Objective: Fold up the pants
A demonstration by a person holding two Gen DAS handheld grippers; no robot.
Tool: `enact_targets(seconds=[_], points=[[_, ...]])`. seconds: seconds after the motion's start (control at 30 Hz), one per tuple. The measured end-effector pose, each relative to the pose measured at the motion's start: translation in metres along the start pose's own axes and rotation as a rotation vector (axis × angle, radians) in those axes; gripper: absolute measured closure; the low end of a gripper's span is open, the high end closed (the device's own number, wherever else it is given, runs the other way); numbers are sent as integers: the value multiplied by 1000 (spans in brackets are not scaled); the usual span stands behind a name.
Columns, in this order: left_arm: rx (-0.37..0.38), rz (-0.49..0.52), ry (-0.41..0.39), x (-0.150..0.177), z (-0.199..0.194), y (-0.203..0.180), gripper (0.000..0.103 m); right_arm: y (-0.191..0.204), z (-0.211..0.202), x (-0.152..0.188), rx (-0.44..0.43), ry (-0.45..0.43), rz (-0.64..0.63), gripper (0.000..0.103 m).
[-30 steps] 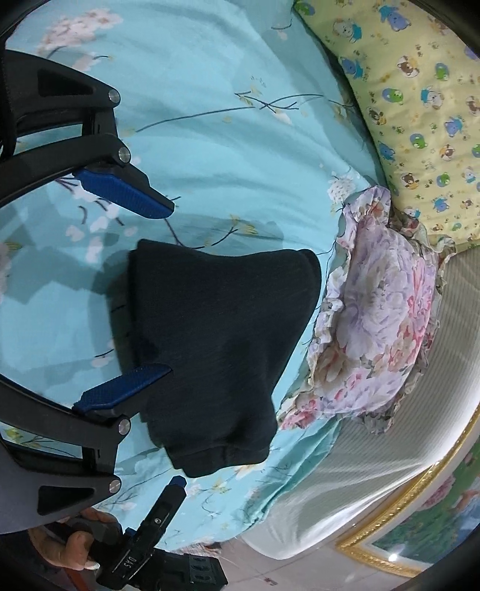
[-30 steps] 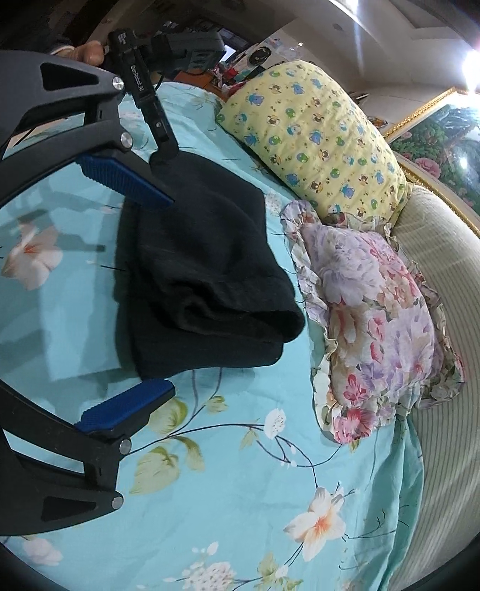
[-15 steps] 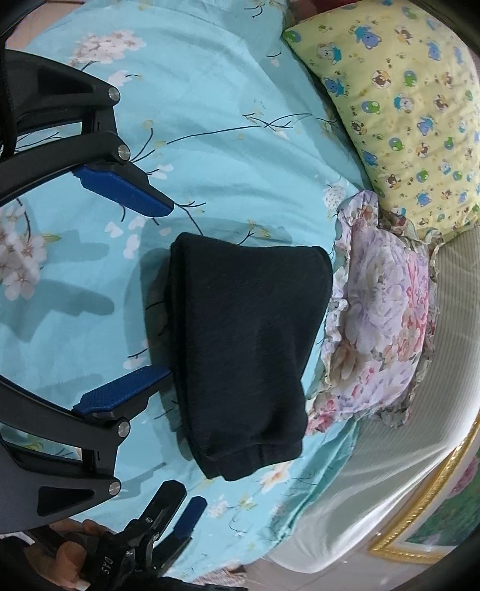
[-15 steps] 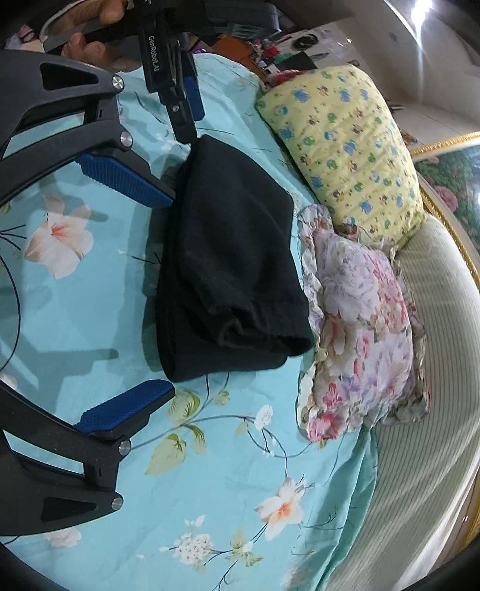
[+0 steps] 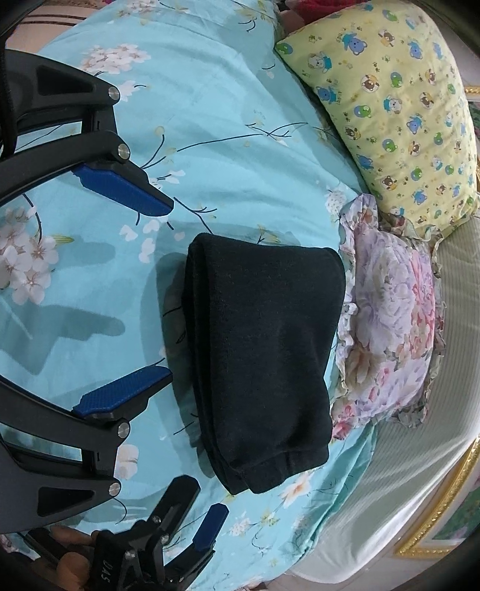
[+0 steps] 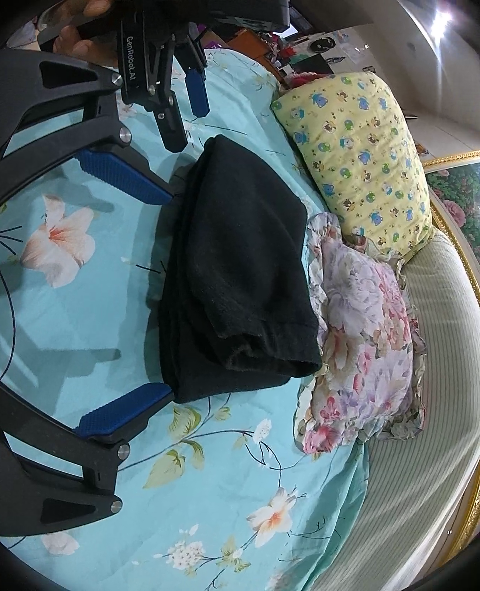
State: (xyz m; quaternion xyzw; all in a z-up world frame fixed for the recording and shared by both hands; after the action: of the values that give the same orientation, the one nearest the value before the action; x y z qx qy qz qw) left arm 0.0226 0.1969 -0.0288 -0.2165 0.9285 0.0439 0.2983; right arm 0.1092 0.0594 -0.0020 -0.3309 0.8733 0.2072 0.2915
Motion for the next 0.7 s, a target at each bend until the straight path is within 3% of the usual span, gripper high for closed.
enact_targets(seconds=[0.7], points=[[-4, 5, 5, 2, 12, -1, 19, 8, 15, -4, -26, -25, -14, 6]])
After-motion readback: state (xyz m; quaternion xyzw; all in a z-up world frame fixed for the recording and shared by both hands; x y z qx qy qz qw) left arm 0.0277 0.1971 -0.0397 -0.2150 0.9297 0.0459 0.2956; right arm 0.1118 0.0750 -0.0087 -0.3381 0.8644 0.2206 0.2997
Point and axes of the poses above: each gripper's, at about its wrist camera, not at the fingertips, and z roughly the way its jaws point, y to its left, x to its underside, the point moved 5 cm from there along z, roughly the way its jaws point, and after that the axes turned 6 degrees about y, right-handed, at the moved point
